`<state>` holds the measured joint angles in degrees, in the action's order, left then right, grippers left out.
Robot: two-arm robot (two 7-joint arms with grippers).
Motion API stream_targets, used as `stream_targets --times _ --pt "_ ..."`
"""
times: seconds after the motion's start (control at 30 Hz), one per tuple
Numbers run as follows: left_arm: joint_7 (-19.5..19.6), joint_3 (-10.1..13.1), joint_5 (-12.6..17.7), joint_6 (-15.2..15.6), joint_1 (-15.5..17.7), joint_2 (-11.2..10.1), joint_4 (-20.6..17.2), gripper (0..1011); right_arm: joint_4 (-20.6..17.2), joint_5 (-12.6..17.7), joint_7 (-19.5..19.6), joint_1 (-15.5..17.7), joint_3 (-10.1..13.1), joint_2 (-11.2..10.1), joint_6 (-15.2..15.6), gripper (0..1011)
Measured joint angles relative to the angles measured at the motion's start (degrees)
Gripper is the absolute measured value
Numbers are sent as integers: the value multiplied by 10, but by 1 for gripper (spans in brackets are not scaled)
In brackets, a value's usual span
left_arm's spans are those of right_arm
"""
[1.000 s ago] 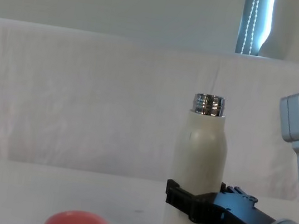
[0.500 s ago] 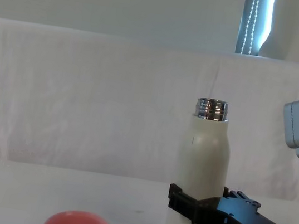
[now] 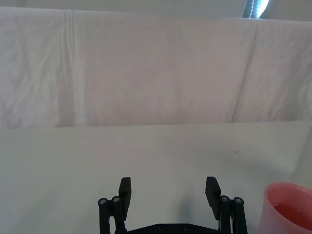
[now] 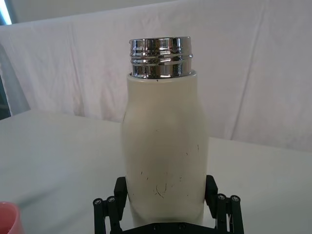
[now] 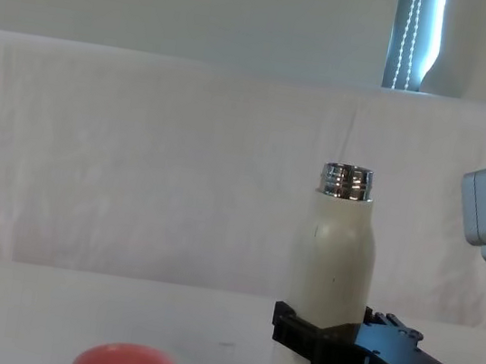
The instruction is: Grasp the thermos with one hand and pour water into the cup lid.
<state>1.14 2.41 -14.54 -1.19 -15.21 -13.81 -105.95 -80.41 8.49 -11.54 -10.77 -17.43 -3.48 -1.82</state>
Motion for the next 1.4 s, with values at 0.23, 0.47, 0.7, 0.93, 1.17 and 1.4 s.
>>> stream_targets --times 0.23,0.47,0.7,0.93,1.17,1.4 --pt "0 0 0 0 0 0 0 1001 -4 0 2 3 0 0 3 1001" --pt "0 0 0 0 0 0 0 1001 -19 3 3 14 2 -2 4 1001" --pt "0 0 0 0 0 0 0 1001 -45 0 11 36 4 -7 -2 1001" --pt "0 0 0 0 0 0 0 1001 -80 -19 22 68 2 -16 -10 1001" --pt "0 0 0 0 0 0 0 1001 -101 -37 35 97 6 -19 -23 1001" --pt "0 0 0 0 0 0 0 1001 -118 -57 52 129 15 -16 -41 1001"
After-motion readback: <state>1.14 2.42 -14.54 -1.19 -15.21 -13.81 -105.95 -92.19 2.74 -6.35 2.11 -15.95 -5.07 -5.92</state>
